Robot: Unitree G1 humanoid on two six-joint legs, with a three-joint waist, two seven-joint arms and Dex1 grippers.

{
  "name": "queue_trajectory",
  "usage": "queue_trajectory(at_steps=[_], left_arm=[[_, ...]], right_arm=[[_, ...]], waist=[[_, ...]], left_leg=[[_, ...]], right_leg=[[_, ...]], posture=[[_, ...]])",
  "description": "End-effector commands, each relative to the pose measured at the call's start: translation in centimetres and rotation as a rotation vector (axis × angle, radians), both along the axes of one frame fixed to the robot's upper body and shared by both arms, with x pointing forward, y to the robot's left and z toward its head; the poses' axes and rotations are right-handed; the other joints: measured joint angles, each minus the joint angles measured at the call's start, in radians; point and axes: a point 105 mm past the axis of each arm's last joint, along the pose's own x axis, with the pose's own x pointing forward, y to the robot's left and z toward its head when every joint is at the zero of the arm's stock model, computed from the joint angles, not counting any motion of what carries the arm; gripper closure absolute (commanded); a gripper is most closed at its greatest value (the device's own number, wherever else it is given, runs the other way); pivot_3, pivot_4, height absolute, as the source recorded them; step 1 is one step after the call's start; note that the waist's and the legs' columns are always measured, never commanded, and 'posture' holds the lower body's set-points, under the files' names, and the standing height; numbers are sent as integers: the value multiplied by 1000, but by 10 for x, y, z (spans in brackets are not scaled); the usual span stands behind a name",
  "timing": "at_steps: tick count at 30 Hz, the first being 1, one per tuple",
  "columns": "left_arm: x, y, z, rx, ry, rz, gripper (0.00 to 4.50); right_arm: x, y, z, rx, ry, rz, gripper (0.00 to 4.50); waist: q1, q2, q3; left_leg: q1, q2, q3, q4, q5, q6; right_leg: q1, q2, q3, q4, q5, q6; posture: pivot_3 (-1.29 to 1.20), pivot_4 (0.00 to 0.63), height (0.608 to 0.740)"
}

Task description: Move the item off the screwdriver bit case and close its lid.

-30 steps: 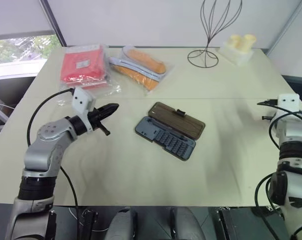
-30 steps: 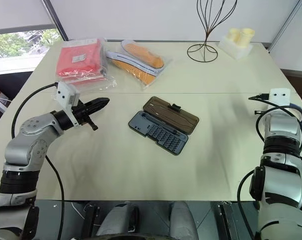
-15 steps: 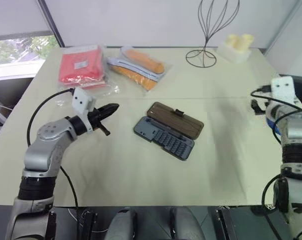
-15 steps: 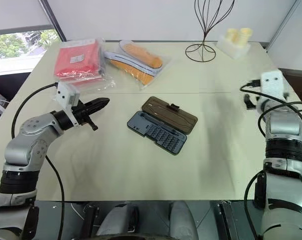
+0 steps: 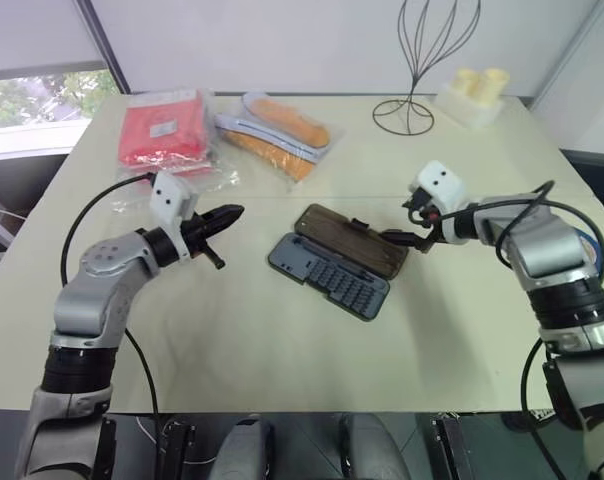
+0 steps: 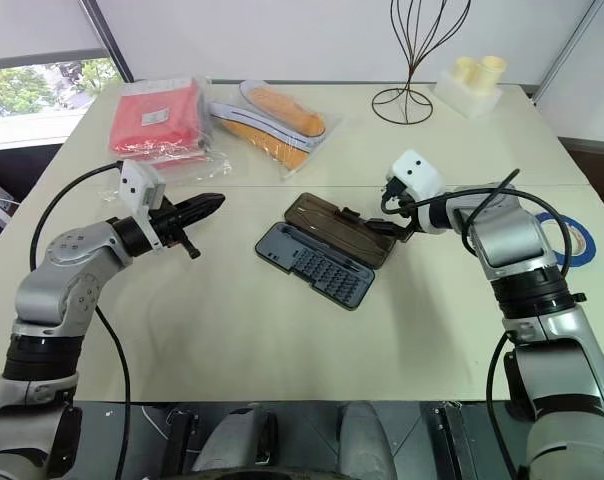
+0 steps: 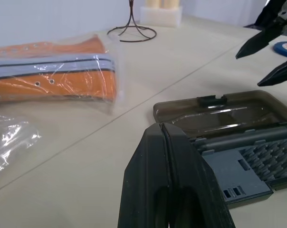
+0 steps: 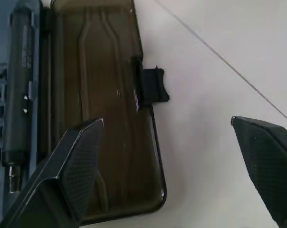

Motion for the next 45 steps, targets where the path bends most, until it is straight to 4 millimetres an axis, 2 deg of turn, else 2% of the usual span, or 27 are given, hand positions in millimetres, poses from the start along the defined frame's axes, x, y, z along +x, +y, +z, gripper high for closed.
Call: queue_trajectory(at_steps=[1, 14, 26, 28, 30, 31, 32, 34, 36, 45], left_arm=[[-3, 0, 12, 3, -57, -1, 4500], [-11, 6, 10, 6, -54, 33, 4500], [-13, 5, 10, 7, -54, 36, 4500], [-12, 5, 10, 7, -54, 34, 4500], [-12, 5, 10, 7, -55, 33, 4500], [-12, 5, 10, 7, -55, 33, 4500], [-12, 5, 10, 7, -55, 33, 4500], [-12, 5, 10, 9, -56, 32, 4500], [-12, 6, 10, 11, -57, 33, 4500], [-12, 8, 11, 12, -62, 45, 4500]], right_arm=[[11, 4, 6, 1, -27, 22, 48], [29, 5, -23, -5, 11, -2, 48], [28, -2, -36, -22, 48, -1, 48], [26, -4, -39, -29, 58, 0, 556], [25, -4, -42, -39, 61, 6, 1290], [25, -5, -42, -41, 62, 8, 1924], [25, -4, -43, -41, 65, 9, 2340], [23, -4, -47, -49, 72, 16, 3589], [22, -4, -50, -61, 82, 25, 4461], [14, 8, -53, -118, 62, 125, 4461]], waist=[[-1, 0, 0], [-5, 0, 0], [-5, 0, 0], [-5, 0, 0], [-5, 0, 0], [-5, 0, 0], [-5, 0, 0], [-5, 0, 0], [-5, 0, 0], [-5, 0, 0]], left_leg=[[0, 0, 0, 0, 0, 0], [0, 0, 0, 0, 0, -1], [0, 0, 0, 0, 0, -1], [0, 0, 0, 0, 0, -1], [0, 0, 0, 0, 0, -1], [0, 0, 0, 0, 0, -1], [0, 0, 0, 0, 0, -1], [0, 0, 0, 0, 0, -1], [0, 0, 0, 0, 0, -1], [1, 0, 0, 1, 1, -1]], right_leg=[[0, 0, 0, 0, 0, 0], [-1, 0, 0, 0, 0, 0], [0, 0, 0, 0, 0, 0], [0, 0, 0, 0, 0, 0], [0, 0, 0, 0, 0, 0], [0, 0, 0, 0, 0, 0], [0, 0, 0, 0, 0, 0], [0, 0, 0, 0, 0, 0], [0, 0, 0, 0, 0, 0], [0, 0, 0, 2, 0, 0]], posture=[[0, 150, 740], [0, 150, 740], [0, 150, 740], [0, 150, 740], [0, 150, 740], [0, 150, 740], [0, 150, 740], [0, 150, 740], [0, 150, 740], [0, 150, 740]])
